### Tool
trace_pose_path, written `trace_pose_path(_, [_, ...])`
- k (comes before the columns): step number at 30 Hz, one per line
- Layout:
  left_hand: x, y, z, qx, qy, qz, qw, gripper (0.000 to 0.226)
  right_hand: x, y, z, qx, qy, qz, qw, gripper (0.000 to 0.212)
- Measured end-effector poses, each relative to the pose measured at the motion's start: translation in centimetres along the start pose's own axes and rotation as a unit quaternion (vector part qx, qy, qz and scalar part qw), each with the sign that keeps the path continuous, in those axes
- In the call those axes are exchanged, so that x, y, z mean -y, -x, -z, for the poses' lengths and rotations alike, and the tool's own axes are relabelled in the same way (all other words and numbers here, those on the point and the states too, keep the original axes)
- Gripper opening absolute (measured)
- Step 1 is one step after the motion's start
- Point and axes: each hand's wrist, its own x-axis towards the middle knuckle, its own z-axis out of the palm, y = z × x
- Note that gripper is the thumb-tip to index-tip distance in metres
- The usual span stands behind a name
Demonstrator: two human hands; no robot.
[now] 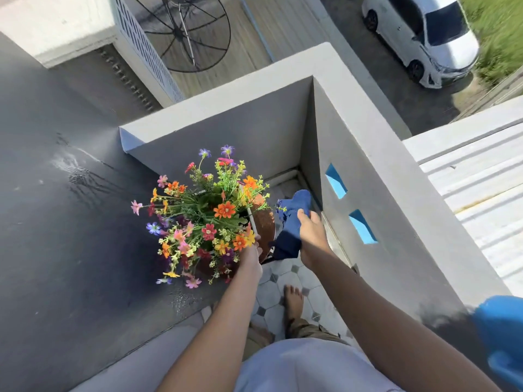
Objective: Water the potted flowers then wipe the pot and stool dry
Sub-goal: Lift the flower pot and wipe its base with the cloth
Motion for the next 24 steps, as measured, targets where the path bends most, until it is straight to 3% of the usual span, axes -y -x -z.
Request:
trace_pose_path(4, [-2.4, 0.7, 0.8, -0.025, 0.008, -0.034, 0.999, 0.033, 0.0, 0.1, -1.2, 0.053, -0.003, 0.028, 0.998, 0.02])
trace_pose_path(8, [-5.8, 1.5, 2.9, -0.045, 0.034, -0.069, 0.996, 0.031, 0.4, 0.9, -2.1, 0.083, -0.008, 0.094, 0.992, 0.009])
trace_pose_path(15, [-9.4, 4.5, 6.2, 0.054, 0.024, -0.051, 0.997, 0.023, 4.2, 2.1, -4.4, 0.057, -0.017, 0.22, 0.974, 0.006])
trace_pose_path(21, [-11.8, 10.2, 6.5, 0.147, -0.043, -0.059, 0.986, 0.023, 6.8, 2.8, -7.6, 0.096, 0.025, 0.309, 0.946, 0.037])
trace_pose_path(24, [-12.7, 11.4, 6.8, 0.153, -0.049, -0.076, 0.984, 0.025, 6.9, 4.2, -8.3, 0.103, 0.047, 0.332, 0.936, 0.034])
